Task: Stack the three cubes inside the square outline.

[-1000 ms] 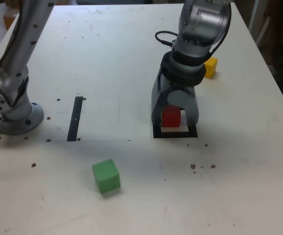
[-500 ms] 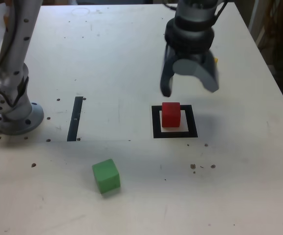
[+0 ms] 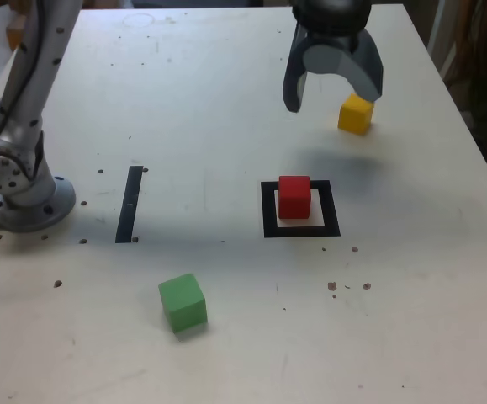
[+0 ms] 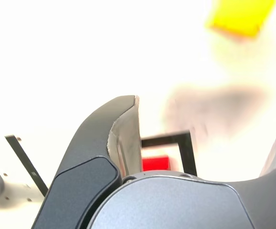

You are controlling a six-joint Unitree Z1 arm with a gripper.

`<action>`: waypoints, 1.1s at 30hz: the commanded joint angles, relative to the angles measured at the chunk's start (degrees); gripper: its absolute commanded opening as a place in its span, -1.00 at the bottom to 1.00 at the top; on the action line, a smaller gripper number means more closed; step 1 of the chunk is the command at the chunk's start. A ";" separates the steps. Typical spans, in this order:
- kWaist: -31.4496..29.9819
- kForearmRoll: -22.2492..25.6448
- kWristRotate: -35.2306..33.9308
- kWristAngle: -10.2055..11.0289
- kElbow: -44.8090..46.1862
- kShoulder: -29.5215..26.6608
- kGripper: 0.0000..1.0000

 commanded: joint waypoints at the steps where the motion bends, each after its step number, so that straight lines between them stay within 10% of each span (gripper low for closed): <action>1: 1.22 0.35 1.80 0.27 -1.09 0.97 0.98; 16: 6.45 6.00 21.69 1.06 -19.52 15.38 0.93; 33: 6.69 5.97 25.26 0.52 -22.21 17.39 0.48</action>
